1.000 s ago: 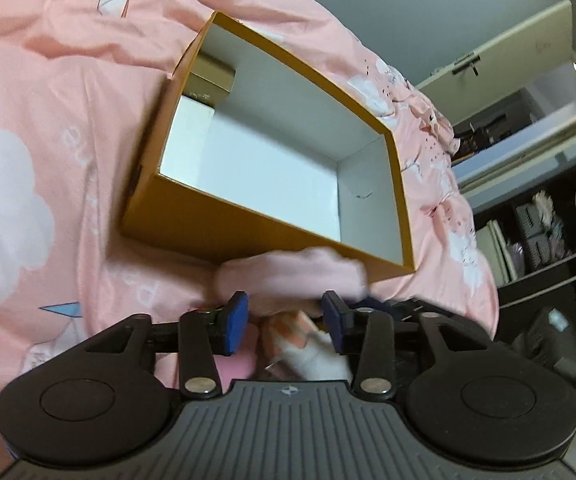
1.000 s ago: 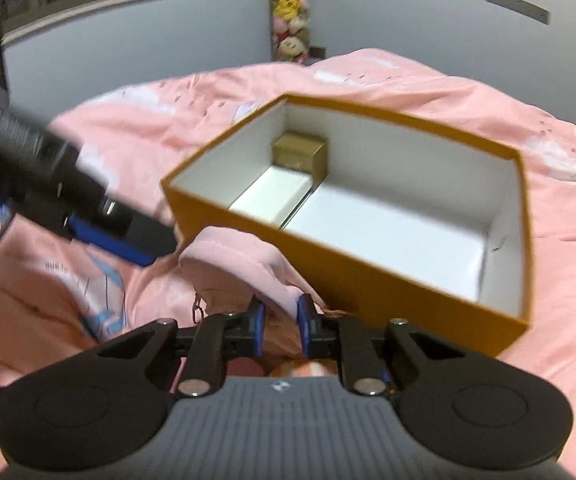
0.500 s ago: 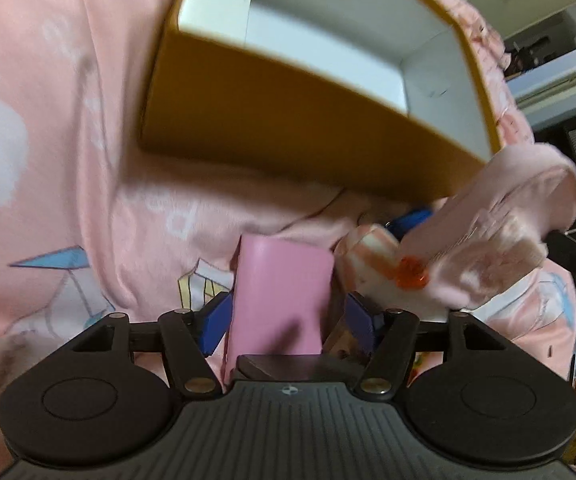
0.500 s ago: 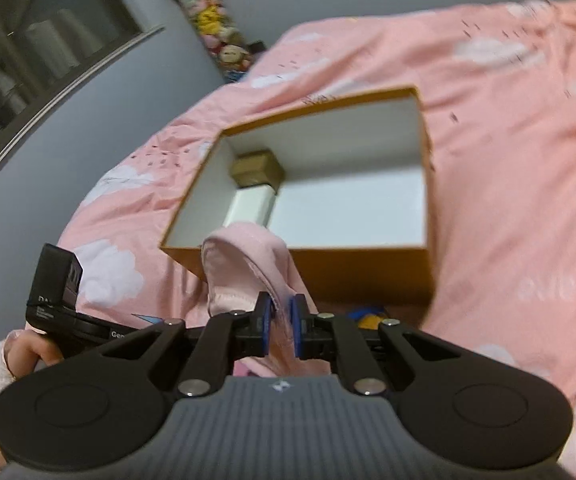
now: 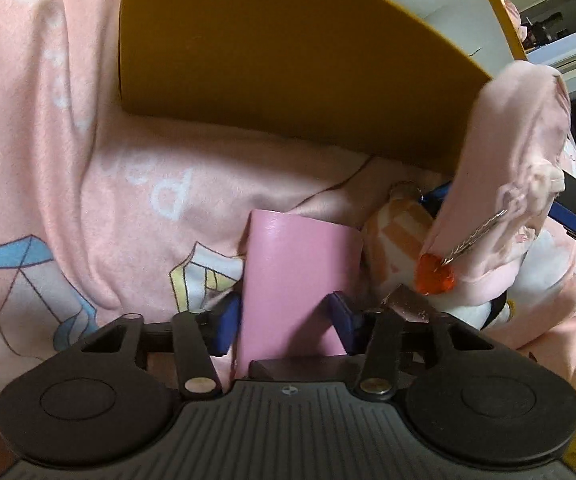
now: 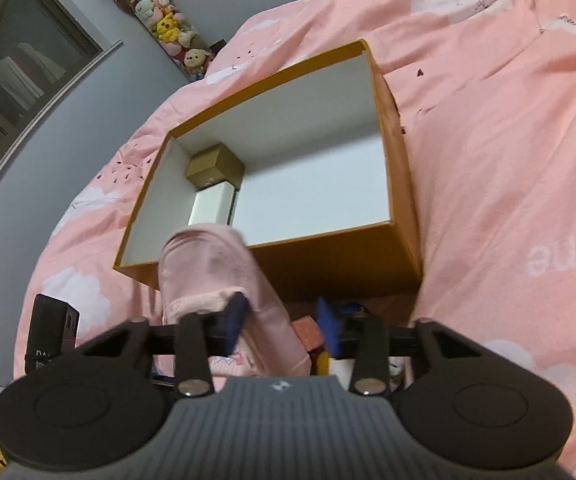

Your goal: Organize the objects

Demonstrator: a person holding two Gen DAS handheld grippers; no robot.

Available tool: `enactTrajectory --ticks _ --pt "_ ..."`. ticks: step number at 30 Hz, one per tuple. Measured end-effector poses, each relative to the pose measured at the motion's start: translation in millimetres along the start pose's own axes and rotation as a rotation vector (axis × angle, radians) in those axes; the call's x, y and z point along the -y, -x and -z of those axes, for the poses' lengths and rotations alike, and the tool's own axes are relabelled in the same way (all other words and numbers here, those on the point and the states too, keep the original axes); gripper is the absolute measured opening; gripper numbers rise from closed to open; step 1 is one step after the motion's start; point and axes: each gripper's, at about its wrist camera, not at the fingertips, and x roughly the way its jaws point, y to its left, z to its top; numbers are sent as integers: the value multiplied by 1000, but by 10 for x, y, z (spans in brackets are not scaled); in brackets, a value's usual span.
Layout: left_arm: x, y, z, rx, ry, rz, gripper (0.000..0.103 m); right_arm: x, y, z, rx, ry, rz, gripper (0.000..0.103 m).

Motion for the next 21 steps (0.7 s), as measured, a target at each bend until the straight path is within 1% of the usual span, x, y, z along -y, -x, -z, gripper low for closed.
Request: enactTrajectory --ticks 2,3,4,7,11,15,18,21 --pt "11 36 33 18 -7 -8 47 -10 -22 6 1 13 -26 51" --pt "16 63 50 30 -8 -12 43 -14 -35 5 0 17 -41 57" --pt "24 92 63 43 -10 -15 39 -28 -46 7 -3 22 -53 59" --pt "59 199 112 79 -25 -20 31 -101 -103 11 -17 65 -91 64" --pt "119 331 191 117 -44 -22 25 -236 -188 21 -45 128 -128 65" --pt "238 442 281 148 -93 -40 21 -481 -286 60 -75 257 -113 64" --pt "313 437 318 143 -122 -51 20 -613 -395 76 -94 338 -85 63" --pt "327 383 230 127 -126 -71 20 -704 -495 52 -112 414 -70 63"
